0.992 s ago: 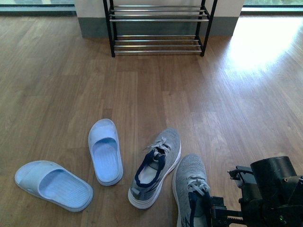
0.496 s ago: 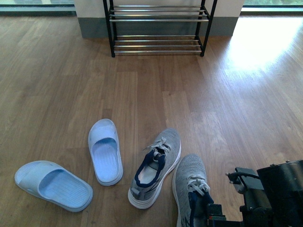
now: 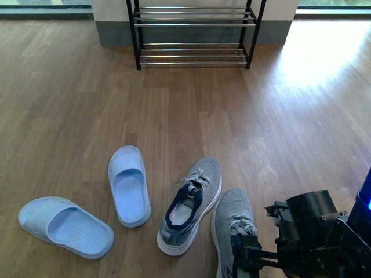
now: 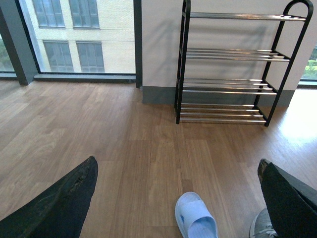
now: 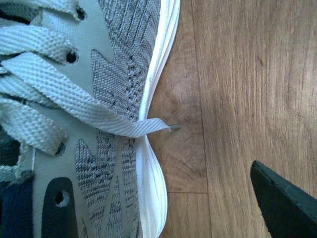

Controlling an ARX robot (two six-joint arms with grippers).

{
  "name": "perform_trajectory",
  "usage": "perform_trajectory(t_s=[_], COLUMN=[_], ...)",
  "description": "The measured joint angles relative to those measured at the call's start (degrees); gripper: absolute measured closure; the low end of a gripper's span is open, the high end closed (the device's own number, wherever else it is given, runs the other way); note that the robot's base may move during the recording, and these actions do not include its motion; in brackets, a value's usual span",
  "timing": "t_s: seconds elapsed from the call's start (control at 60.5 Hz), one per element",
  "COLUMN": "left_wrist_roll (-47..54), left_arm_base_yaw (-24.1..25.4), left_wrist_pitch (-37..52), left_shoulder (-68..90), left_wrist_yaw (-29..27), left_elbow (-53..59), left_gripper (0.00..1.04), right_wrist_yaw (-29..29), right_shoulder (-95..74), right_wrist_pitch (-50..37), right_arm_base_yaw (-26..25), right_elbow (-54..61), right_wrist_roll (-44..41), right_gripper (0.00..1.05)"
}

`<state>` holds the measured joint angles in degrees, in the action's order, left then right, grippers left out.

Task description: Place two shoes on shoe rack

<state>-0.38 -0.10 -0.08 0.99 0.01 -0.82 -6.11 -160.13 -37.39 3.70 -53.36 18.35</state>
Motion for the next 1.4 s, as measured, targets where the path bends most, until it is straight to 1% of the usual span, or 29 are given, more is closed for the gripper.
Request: perform_trajectory(t_s=[0.182,0.264,0.281,0.38,0.413,0.463,0.496,0.694,0.744,0.876,0.942,1.058,1.256,1.405], left_wrist_roll=[0.0,0.0,0.0,0.0,0.0,0.0,0.0,0.0,0.0,0.0,0.0,0.0,0.0,0.0], left_arm_base_yaw=[0.0,0.0,0.0,0.0,0.0,0.0,0.0,0.0,0.0,0.0,0.0,0.0,0.0,0.0], left_wrist_pitch=[0.0,0.0,0.0,0.0,0.0,0.0,0.0,0.0,0.0,0.0,0.0,0.0,0.0,0.0], left_shoulder=[0.0,0.0,0.0,0.0,0.0,0.0,0.0,0.0,0.0,0.0,0.0,0.0,0.0,0.0], left_wrist_yaw=[0.0,0.0,0.0,0.0,0.0,0.0,0.0,0.0,0.0,0.0,0.0,0.0,0.0,0.0], left_elbow=[0.0,0.0,0.0,0.0,0.0,0.0,0.0,0.0,0.0,0.0,0.0,0.0,0.0,0.0], left_gripper=[0.09,0.09,0.09,0.09,0.09,0.09,0.09,0.09,0.09,0.09,0.09,0.09,0.09,0.09], right_wrist_yaw=[-1.1,-1.7,-1.9,-2.1,-2.3,-2.3,-2.3,-1.2,-1.5,-2.6,-3.8,-4.9,-7.6,-8.5], right_shoulder=[-0.1,0.1,0.1,0.5,0.7,1.4,2.0,10.1,16.7,31.1,45.3,62.1,91.4,109.9], right_wrist_pitch=[-2.4,-4.3,-4.8,-6.6,-7.1,-8.2,-8.9,-11.4,-11.5,-9.9,-5.2,3.3,20.6,31.6], right_arm_base_yaw=[-0.5,-0.5,-0.5,-0.5,-0.5,-0.5,-0.5,-1.6,-2.9,-5.7,-8.5,-11.6,-15.6,-18.8], right_elbow=[0.8,2.1,2.5,4.0,4.3,5.5,6.4,14.4,19.0,26.6,32.4,37.2,40.4,41.9], right_wrist_roll=[-0.4,-0.8,-1.0,-1.0,-1.0,-1.0,-1.2,-1.3,-1.6,-1.8,-2.2,-2.5,-2.5,-1.8], right_gripper=[0.48,0.67,0.73,0.88,0.92,1.01,1.03,1.03,1.03,1.03,1.03,1.03,1.03,1.03])
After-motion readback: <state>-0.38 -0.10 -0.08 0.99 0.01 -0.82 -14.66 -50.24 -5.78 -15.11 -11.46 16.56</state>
